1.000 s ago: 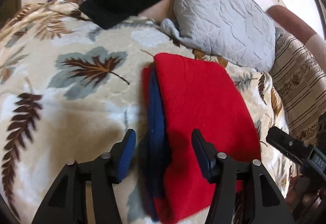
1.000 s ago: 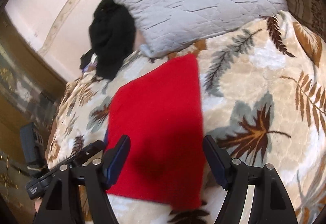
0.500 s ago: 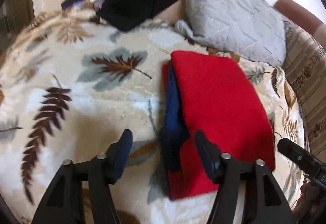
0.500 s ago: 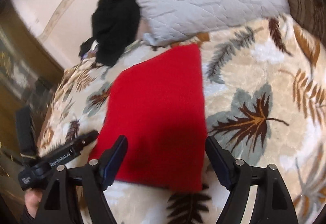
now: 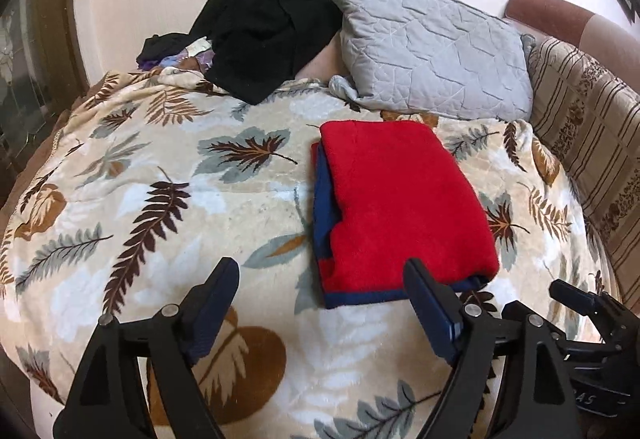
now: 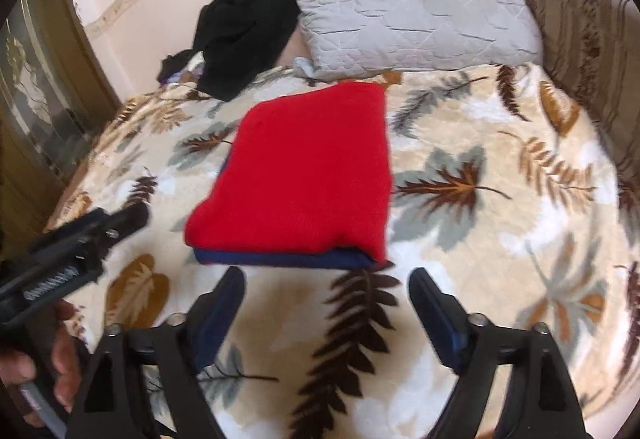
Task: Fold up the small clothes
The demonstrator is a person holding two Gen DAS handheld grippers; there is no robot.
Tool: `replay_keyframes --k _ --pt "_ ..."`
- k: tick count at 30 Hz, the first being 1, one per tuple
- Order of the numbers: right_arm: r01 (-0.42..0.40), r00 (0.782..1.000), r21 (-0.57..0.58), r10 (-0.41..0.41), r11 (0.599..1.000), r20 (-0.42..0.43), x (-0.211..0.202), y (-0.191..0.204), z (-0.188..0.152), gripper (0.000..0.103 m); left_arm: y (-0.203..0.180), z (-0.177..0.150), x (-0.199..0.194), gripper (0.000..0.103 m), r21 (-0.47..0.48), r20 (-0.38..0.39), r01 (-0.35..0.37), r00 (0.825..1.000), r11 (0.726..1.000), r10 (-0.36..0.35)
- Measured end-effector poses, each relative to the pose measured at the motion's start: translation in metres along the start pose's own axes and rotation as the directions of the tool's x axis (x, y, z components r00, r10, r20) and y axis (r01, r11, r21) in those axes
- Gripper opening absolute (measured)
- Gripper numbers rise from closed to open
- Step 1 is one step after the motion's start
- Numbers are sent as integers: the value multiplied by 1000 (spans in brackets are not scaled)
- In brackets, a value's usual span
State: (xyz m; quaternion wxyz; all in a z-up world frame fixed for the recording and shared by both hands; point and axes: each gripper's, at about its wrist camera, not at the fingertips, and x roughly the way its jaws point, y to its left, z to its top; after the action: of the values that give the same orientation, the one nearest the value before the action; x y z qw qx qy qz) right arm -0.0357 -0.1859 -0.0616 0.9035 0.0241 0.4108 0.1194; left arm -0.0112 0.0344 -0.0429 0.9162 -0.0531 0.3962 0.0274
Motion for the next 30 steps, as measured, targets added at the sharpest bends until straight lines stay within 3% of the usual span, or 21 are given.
replay_keyframes --k 7,14,18,30 --pt "69 995 -30 -66 997 74 -23 4 3 97 5 -4 -14 89 -24 18 -49 999 999 49" --pt "115 991 -59 -110 992 77 -23 13 5 97 10 -5 -21 89 -13 26 -72 997 997 73" --pt "144 987 -68 -139 987 74 -22 15 6 97 12 -6 -29 100 -21 42 -72 996 997 73" --pt "194 977 -43 -189 980 99 -28 14 16 97 10 -5 -27 102 -4 46 -157 986 988 157"
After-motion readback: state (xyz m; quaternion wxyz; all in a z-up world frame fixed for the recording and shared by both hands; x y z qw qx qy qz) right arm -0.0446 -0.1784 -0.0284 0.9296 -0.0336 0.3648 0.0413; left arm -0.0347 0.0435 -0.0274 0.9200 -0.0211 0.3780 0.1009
